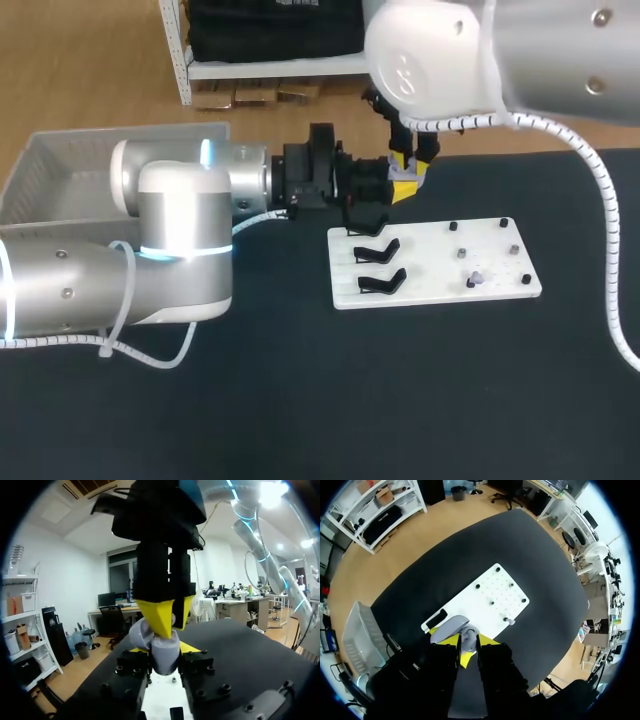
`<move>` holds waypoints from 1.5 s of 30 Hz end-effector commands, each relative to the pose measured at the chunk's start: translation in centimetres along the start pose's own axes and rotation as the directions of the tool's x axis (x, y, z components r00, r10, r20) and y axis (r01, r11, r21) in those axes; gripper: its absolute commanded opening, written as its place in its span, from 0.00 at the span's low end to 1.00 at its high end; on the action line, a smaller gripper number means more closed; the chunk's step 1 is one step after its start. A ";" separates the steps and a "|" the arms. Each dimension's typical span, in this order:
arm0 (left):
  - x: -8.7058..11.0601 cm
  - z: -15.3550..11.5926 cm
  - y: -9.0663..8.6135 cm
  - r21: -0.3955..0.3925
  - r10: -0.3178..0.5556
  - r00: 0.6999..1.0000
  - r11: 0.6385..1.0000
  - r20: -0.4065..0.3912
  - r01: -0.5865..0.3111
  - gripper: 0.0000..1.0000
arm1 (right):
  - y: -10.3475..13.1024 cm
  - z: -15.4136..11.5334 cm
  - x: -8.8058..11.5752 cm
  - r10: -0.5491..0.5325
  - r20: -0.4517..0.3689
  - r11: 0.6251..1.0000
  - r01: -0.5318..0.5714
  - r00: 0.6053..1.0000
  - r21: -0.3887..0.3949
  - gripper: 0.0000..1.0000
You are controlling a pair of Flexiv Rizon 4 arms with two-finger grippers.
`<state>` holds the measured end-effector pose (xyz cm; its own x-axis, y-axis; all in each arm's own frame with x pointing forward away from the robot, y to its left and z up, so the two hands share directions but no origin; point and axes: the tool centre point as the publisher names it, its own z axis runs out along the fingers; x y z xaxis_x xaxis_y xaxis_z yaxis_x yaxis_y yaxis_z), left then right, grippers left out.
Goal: Pick up each earbud case from the left stands, insert the matching earbuds, close the lid, and place the case in the box.
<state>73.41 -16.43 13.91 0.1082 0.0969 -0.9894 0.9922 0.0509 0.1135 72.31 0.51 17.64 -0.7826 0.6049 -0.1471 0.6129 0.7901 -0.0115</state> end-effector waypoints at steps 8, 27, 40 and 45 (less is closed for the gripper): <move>0.0 0.0 -0.2 -0.010 0.006 1.000 1.000 0.009 -0.006 0.00 | -0.3 -0.8 0.5 -0.005 0.006 1.000 0.005 1.000 -0.023 0.80; 0.0 0.0 -0.2 -0.010 0.006 1.000 1.000 0.009 -0.006 0.00 | -10.4 0.1 6.7 -0.258 0.208 0.929 0.301 0.944 -0.217 1.00; 0.0 0.0 -0.2 -0.010 0.006 1.000 1.000 0.009 -0.006 0.00 | -12.7 5.4 7.5 -0.161 0.222 0.933 0.222 0.962 -0.282 1.00; 0.0 0.0 -0.2 -0.010 0.006 1.000 1.000 0.009 -0.006 0.00 | -12.4 8.2 6.5 -0.142 0.212 0.923 0.206 0.967 -0.324 1.00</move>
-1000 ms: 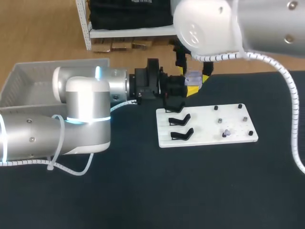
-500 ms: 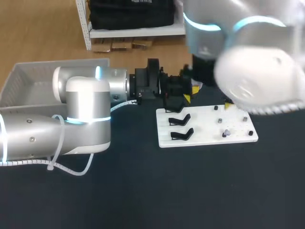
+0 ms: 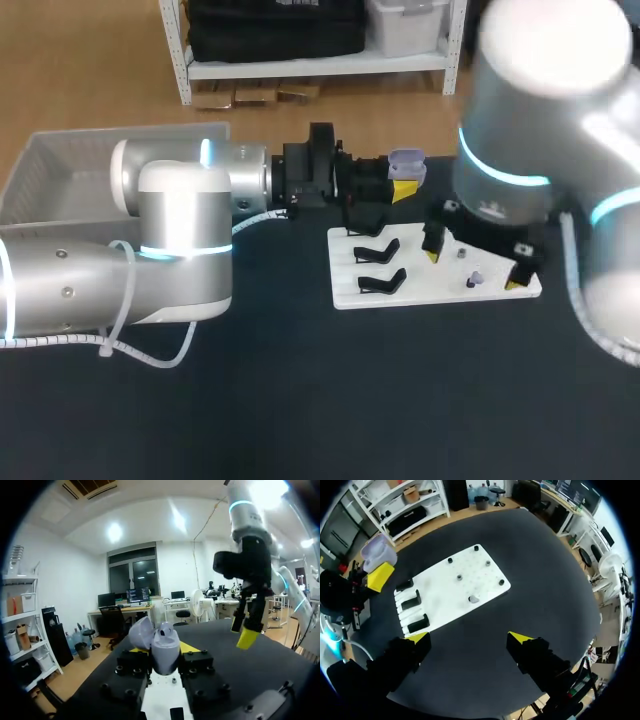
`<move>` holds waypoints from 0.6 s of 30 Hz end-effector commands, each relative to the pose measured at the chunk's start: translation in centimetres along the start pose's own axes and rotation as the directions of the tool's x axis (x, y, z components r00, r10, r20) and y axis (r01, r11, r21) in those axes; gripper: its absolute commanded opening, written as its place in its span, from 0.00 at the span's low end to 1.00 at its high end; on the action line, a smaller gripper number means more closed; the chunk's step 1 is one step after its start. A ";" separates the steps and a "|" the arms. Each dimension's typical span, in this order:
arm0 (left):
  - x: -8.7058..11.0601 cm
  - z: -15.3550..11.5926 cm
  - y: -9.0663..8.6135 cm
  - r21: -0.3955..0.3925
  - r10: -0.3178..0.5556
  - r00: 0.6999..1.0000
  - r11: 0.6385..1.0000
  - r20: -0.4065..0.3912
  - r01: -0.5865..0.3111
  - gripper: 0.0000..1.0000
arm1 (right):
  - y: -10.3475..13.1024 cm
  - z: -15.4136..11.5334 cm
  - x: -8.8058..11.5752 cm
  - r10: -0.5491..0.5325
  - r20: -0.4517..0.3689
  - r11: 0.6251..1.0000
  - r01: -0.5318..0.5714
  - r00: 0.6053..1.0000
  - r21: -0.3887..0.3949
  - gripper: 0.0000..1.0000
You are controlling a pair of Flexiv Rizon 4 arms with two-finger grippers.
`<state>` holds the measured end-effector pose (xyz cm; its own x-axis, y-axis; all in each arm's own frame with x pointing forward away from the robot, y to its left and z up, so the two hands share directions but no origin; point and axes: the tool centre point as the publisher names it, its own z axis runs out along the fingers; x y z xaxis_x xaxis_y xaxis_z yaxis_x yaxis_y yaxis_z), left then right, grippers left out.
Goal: Pick up each earbud case from the left stands, insert the matching earbuds, close the lid, and place the case in the box.
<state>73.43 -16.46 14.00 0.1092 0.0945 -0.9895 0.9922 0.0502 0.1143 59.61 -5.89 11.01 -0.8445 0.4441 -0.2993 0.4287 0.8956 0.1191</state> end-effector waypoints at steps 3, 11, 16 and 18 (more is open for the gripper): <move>0.1 0.0 -0.3 -0.010 0.005 1.000 1.000 0.006 -0.005 0.00 | 0.4 4.2 -0.5 0.007 0.038 0.982 0.000 0.999 -0.190 1.00; 0.1 0.0 -0.3 -0.010 0.005 1.000 1.000 0.006 -0.005 0.00 | 1.5 7.5 -1.0 0.023 0.014 0.976 -0.020 1.000 -0.218 1.00; 0.1 0.0 -0.3 -0.010 0.005 1.000 1.000 0.006 -0.005 0.00 | 1.3 8.6 -1.8 0.030 0.008 0.976 -0.028 1.000 -0.218 1.00; 0.1 0.0 -0.3 -0.010 0.005 1.000 1.000 0.006 -0.005 0.00 | 1.1 8.8 -2.0 0.037 0.006 0.978 -0.035 0.999 -0.205 1.00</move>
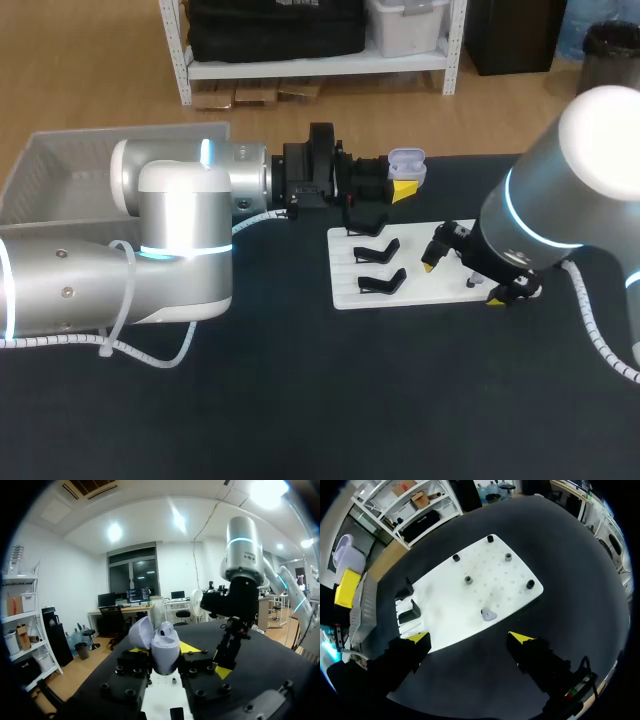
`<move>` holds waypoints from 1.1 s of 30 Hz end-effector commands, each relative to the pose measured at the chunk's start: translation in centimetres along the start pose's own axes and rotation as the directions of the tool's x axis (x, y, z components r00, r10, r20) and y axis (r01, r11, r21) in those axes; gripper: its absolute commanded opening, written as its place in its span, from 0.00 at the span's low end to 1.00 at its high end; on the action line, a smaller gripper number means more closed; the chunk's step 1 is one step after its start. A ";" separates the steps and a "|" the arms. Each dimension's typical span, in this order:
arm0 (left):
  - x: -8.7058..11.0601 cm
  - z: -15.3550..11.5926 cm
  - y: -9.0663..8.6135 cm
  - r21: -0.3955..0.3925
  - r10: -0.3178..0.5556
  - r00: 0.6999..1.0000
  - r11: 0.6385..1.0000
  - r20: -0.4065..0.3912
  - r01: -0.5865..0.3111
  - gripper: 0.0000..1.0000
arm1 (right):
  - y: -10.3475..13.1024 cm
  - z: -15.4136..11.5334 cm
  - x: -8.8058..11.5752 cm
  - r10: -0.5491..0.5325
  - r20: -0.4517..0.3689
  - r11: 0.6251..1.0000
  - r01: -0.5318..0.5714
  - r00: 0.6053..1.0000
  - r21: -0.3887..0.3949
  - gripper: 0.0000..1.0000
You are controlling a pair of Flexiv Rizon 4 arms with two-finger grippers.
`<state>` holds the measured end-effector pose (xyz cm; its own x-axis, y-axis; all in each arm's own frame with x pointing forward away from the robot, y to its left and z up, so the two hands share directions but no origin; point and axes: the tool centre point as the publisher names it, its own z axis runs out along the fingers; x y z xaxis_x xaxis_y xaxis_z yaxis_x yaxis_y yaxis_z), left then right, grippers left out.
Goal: Pick up each earbud case from the left stands, insert the matching earbuds, close the lid, and place the case in the box.
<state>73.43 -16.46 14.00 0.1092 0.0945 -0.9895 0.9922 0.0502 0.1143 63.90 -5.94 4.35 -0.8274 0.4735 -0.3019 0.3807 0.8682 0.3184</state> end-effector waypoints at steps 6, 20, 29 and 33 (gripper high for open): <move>0.1 0.0 -0.3 -0.010 0.005 1.000 1.000 0.006 -0.005 0.00 | -1.3 1.3 -1.0 0.035 0.005 0.999 -0.035 0.999 0.022 0.78; 0.1 0.0 -0.3 -0.010 0.005 1.000 1.000 0.006 -0.005 0.00 | -1.7 1.4 -1.3 0.034 -0.015 0.998 -0.033 0.999 0.059 0.47; 0.1 0.0 -0.3 -0.010 0.005 1.000 1.000 0.006 -0.005 0.00 | -1.9 1.9 -1.5 0.027 -0.032 0.998 -0.026 0.999 0.056 0.44; 0.1 0.0 -0.3 -0.010 0.005 1.000 1.000 0.006 -0.005 0.00 | -2.0 2.1 -1.6 0.022 -0.039 0.998 -0.019 0.999 0.055 0.41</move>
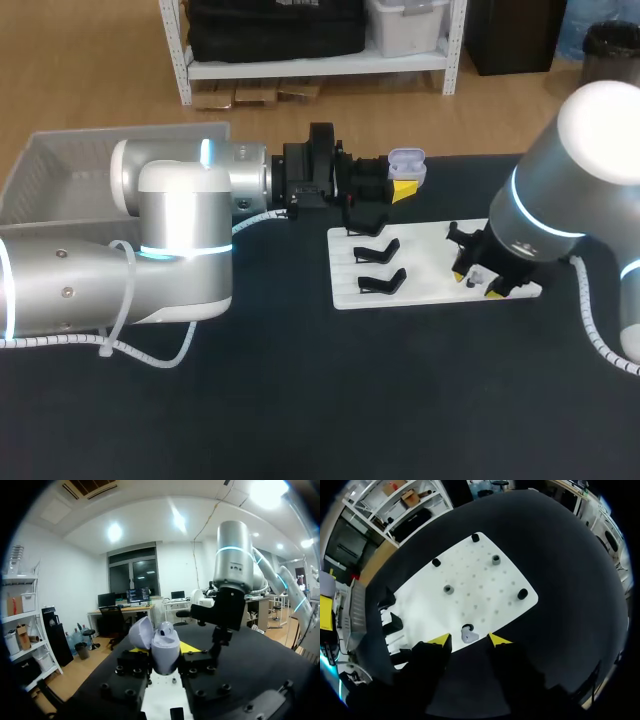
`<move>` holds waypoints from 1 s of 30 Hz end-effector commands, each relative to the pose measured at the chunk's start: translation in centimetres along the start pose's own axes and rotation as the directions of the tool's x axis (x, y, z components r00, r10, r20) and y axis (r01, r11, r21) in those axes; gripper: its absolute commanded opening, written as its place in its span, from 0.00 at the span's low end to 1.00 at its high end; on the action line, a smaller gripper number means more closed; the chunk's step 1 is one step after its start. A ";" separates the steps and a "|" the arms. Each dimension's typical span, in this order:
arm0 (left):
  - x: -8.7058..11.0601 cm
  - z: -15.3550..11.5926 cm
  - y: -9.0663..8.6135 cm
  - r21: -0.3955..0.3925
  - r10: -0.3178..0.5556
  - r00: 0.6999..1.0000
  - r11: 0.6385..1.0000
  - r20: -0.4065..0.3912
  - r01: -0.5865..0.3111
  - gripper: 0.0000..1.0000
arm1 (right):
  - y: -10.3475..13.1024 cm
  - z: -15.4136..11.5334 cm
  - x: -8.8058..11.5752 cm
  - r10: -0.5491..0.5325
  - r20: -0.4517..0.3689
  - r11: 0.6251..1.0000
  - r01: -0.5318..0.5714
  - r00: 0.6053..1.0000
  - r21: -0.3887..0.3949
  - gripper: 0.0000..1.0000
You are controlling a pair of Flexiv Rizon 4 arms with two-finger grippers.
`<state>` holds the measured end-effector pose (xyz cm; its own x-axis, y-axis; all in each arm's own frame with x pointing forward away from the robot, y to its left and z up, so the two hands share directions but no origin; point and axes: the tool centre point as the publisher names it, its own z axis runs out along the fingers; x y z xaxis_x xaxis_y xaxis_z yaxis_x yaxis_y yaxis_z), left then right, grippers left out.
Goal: Pick up each earbud case from the left stands, insert the matching earbuds, close the lid, and place the case in the box.
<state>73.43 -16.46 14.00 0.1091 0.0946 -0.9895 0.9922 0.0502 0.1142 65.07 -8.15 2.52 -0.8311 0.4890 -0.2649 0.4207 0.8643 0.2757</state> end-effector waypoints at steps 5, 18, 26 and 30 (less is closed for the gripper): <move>0.1 0.0 -0.3 -0.010 0.005 1.000 1.000 0.006 -0.005 0.00 | -0.2 0.4 -0.5 -0.013 -0.012 1.000 0.013 1.000 0.004 0.42; 0.1 0.0 -0.3 -0.010 0.005 1.000 1.000 0.006 -0.005 0.00 | 0.1 1.0 -1.3 -0.030 -0.023 1.000 0.030 0.999 -0.001 0.34; 0.1 0.0 -0.3 -0.010 0.005 1.000 1.000 0.006 -0.005 0.00 | 0.0 0.9 -1.0 -0.029 -0.030 1.000 0.029 0.999 0.005 0.38; 0.1 0.0 -0.3 -0.010 0.005 1.000 1.000 0.006 -0.005 0.00 | 0.0 0.9 -0.9 -0.032 -0.034 0.999 0.032 0.999 0.009 0.35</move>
<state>73.43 -16.46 14.00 0.1091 0.0946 -0.9895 0.9922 0.0502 0.1142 66.11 -8.52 1.77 -0.8539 0.4585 -0.2463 0.3965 0.8796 0.2628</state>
